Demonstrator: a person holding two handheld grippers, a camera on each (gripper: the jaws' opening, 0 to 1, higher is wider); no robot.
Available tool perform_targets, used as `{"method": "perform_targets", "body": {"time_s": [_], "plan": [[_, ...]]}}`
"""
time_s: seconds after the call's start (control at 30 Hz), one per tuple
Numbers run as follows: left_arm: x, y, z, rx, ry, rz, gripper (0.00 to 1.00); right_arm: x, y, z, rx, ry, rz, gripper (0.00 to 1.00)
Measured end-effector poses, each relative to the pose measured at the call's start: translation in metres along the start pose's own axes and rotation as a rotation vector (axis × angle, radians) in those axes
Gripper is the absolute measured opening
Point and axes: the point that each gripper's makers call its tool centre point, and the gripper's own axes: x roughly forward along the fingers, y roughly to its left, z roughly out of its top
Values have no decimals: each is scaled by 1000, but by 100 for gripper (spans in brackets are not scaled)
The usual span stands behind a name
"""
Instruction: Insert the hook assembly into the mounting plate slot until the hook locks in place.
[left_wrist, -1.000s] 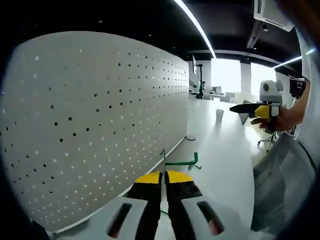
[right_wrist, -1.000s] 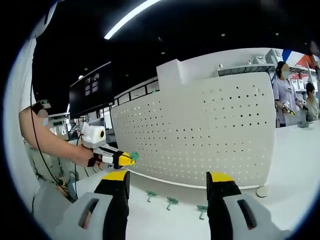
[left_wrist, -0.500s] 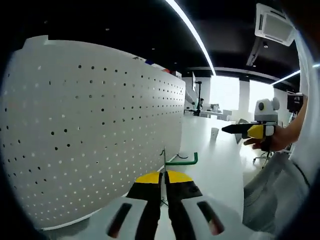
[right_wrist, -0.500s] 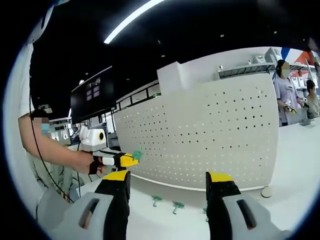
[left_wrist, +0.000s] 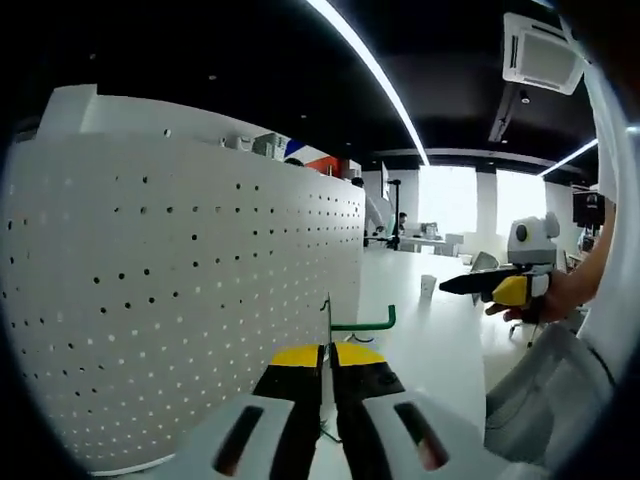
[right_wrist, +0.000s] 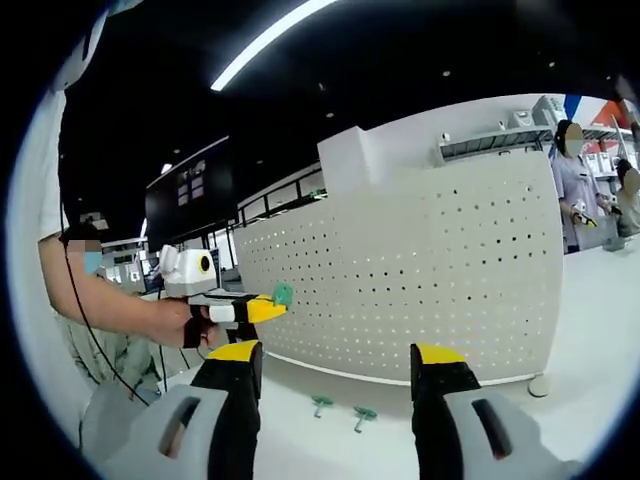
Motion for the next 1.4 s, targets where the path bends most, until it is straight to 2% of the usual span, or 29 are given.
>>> {"method": "perform_targets", "body": {"time_s": [0.27,0.77,0.83,0.9,1.07,1.4], "plan": [[4,-7,18,10,-43,-5,3,-2,1,4,-15,-5,1,57],[4,-5,12,2,-34,5,3,4,10,5,-28,-5,18,55],[4,-6,12,3,-33,6,3,5,11,7,-7,-15,21,55],[4,-5,10,2,-28,10,3,6,11,11,51,-42,28,55],[3,-6,11,3,-31,9,3,7,13,10,88,-42,41,52],[5,-9,10,7,-24,10,3,17,23,14,55,-38,64,48]]}}
